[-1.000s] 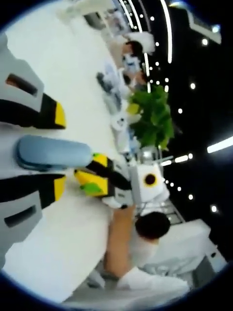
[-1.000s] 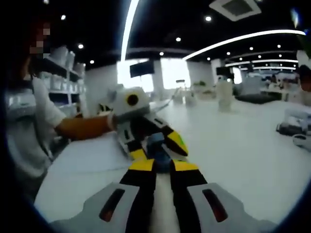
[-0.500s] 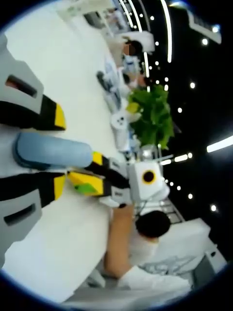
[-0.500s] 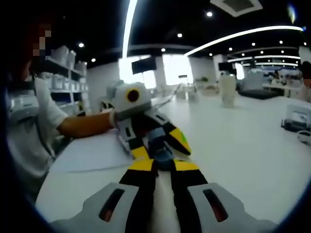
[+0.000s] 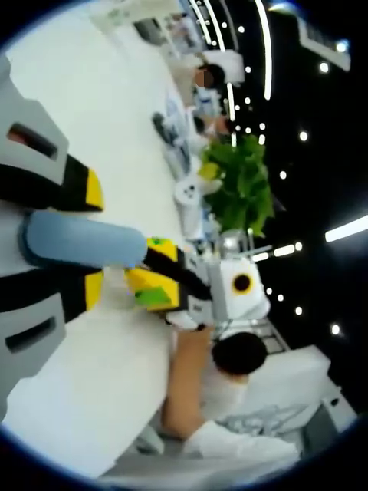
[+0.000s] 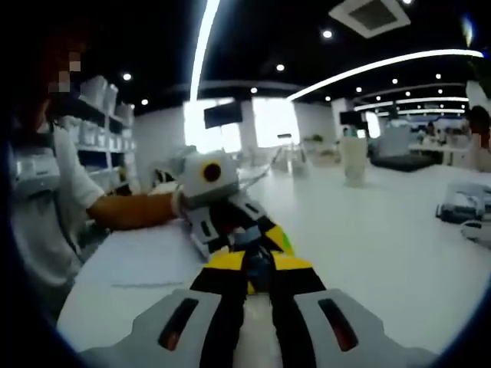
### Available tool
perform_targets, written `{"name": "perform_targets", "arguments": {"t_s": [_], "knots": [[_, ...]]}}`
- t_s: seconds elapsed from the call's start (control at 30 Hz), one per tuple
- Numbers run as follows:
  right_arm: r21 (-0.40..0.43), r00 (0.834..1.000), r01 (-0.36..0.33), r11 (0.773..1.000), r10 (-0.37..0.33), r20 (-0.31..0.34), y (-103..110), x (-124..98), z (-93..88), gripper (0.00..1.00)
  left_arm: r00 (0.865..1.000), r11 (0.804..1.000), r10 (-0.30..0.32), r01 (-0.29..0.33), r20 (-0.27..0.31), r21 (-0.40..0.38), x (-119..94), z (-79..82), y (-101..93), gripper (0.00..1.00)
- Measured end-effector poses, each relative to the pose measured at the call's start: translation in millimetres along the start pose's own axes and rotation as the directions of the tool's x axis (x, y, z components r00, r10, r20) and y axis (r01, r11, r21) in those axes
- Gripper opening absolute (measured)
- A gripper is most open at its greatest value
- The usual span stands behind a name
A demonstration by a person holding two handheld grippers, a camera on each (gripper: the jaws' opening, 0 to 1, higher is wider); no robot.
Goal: Pick up the paper insert the paper into the punch align the paper edges press the punch to punch holes
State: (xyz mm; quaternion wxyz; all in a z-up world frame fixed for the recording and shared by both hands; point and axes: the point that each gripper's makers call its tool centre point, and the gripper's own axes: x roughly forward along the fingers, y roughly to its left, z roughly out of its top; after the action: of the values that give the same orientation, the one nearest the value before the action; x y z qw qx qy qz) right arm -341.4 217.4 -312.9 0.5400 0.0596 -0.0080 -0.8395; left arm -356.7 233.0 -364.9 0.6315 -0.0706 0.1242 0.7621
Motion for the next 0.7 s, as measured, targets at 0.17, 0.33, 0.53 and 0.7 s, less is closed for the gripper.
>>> {"name": "perform_targets", "arguments": {"t_s": [0.17,0.33,0.53,0.7], "knots": [[-0.111,0.99,0.118,0.987,-0.108,0.094,6.3,11.1,35.7,0.05,1.0,1.0,0.0,0.0,0.001,-0.001,0.0,-0.1,0.0,0.3],[-0.172,0.98,0.2,0.965,-0.196,0.039,5.2,32.8,28.1,0.05,1.0,1.0,0.0,0.0,0.001,-0.001,0.3,-0.3,0.4,0.3],[-0.163,0.972,0.229,0.96,-0.234,-0.011,-9.1,32.1,7.8,0.04,1.0,1.0,0.002,-0.002,0.001,0.0,0.3,-0.4,0.6,0.3],[-0.108,0.969,0.246,0.963,-0.248,-0.007,-13.9,28.6,9.6,0.04,1.0,1.0,0.001,-0.001,0.001,-0.006,0.4,-0.6,0.8,0.29]]}}
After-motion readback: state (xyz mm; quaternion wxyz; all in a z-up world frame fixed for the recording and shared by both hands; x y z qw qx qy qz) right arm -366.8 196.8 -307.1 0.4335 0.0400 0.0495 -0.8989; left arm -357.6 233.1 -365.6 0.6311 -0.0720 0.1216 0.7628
